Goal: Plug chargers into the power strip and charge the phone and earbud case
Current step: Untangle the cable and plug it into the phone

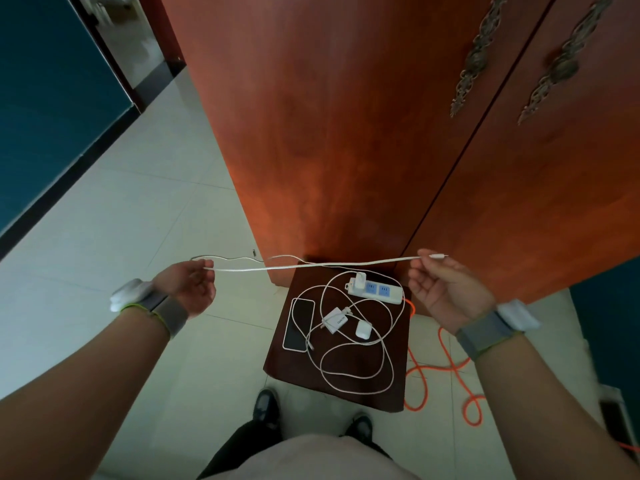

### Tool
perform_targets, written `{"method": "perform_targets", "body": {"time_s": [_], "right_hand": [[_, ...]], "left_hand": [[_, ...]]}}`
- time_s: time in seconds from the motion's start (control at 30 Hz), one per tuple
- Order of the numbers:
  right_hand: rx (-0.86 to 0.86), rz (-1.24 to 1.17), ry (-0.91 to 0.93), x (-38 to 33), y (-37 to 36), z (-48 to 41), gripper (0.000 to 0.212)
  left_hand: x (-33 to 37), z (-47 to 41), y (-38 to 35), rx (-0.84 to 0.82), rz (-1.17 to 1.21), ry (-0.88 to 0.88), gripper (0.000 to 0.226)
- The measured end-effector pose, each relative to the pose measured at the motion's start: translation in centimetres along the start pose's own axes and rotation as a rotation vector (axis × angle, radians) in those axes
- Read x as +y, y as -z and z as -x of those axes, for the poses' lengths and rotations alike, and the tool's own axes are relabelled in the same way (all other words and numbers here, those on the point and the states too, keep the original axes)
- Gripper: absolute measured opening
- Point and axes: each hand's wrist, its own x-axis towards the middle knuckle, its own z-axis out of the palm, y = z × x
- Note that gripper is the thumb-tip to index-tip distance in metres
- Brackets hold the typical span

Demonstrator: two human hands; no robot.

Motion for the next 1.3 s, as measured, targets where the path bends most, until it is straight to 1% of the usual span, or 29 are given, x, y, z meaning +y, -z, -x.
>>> {"method": "perform_targets", "body": {"time_s": [0.2,0.3,0.4,0.5,0.57,0.6,0.67,0.73,0.8,0.97,1.1,1.23,1.3], "right_hand": [[0.092,-0.037,-0.046,4.1,-4.4,-2.3,0.016],[0.155,0.009,-0.06,5.5,-6.3,-3.4,0.016],[0.204,0.041,-0.07,7.3,-8.4,-4.6,0.015],[0.242,0.057,-0.088,8.9,-10.5,-5.5,0.015],[0.239,0.068,-0.114,9.9,-11.6,-5.8,0.015],[0.232,0.074,-0.129,10.4,-12.1,-6.0,0.015],[0.21,0.106,-0.16,11.6,-12.8,-6.9,0.013],[0.197,0.179,-0.174,12.8,-13.0,-7.2,0.011],[0.193,0.276,-0.188,13.9,-13.2,-7.5,0.009],[0.132,0.466,-0.283,17.7,-12.7,-10.0,0.006],[0.026,0.634,-0.338,20.6,-12.3,-11.4,0.012],[-0.039,0.73,-0.365,23.2,-12.2,-11.7,0.013],[-0.08,0.747,-0.388,24.4,-12.1,-11.8,0.012]], "left_hand": [[0.5,-4.0,3.1,0.009,-0.098,0.111,0.025],[0.4,-5.4,4.0,-0.008,-0.097,0.147,0.023],[-0.1,-7.2,4.7,-0.025,-0.158,0.176,0.026],[-0.7,-8.9,5.4,-0.033,-0.222,0.189,0.017],[-1.1,-9.8,5.9,-0.019,-0.199,0.188,0.007],[-1.3,-10.2,6.1,-0.021,-0.168,0.196,0.008],[-1.4,-11.0,6.4,-0.035,-0.119,0.223,0.021],[-2.3,-11.1,6.4,-0.054,-0.138,0.243,0.029],[-3.2,-10.5,6.0,-0.076,-0.199,0.25,0.031],[-6.3,-8.8,4.0,-0.109,-0.371,0.153,0.016],[-7.7,-8.2,2.1,-0.214,-0.478,0.045,0.028],[-9.0,-8.3,0.6,-0.245,-0.556,-0.062,0.025],[-9.7,-8.5,0.4,-0.246,-0.587,-0.083,0.023]]}}
